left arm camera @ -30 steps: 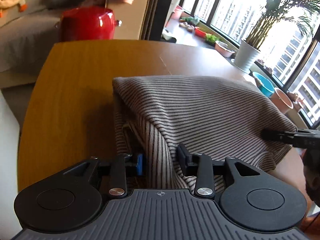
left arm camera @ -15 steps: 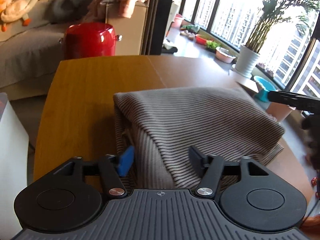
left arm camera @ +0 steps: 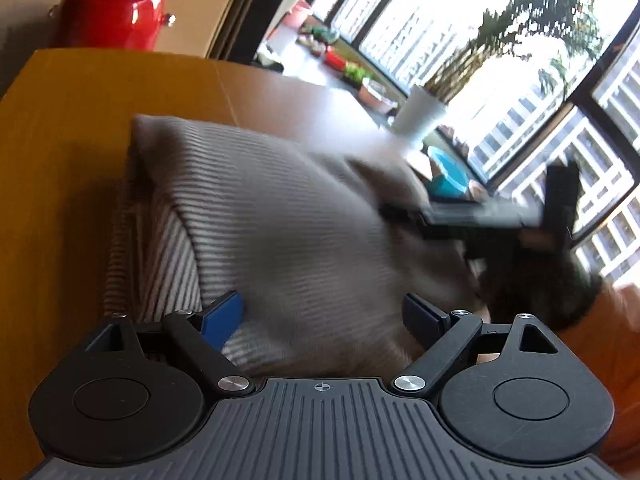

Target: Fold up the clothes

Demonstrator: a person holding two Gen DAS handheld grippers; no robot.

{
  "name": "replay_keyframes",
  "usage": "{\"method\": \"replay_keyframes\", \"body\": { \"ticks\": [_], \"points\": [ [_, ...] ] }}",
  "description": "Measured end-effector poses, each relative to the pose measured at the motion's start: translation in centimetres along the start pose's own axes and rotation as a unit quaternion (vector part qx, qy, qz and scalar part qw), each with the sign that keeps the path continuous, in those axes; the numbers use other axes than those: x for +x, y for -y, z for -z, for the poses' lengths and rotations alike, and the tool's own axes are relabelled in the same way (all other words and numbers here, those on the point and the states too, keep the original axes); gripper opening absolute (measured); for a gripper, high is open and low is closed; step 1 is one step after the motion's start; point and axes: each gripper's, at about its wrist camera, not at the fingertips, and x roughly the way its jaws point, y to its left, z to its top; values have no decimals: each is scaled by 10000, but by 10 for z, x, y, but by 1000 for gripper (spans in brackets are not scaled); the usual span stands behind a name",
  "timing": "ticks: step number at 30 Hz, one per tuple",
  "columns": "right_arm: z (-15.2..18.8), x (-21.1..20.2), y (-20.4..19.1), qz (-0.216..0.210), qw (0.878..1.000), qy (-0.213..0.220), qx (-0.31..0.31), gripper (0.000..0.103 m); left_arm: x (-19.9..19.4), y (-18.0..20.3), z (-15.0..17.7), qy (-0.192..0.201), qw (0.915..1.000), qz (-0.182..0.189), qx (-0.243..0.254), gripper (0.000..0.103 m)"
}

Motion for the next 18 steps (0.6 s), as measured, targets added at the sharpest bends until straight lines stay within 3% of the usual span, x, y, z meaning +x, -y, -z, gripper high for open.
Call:
{"method": "replay_keyframes", "body": {
  "ticks": [5,9,12,16,18],
  "points": [
    [31,-26,0,-384,9986,-168,310,103,15,-15,-20,249,9995,-143,-160,88],
    [54,-50,-27,-874,9953,-365,-192,103,28,-14,-35,459,9982,-377,79,89],
    [58,-69,-47,-1419,9858,-468,-766,103,36,-13,-43,573,9968,-509,236,89],
    [45,-99,-56,-1423,9789,-18,-1467,103,32,-13,-47,664,9959,-587,185,89],
    [35,-106,-48,-1284,9804,231,-1475,103,22,-13,-45,700,9958,-581,142,93]
  ]
}}
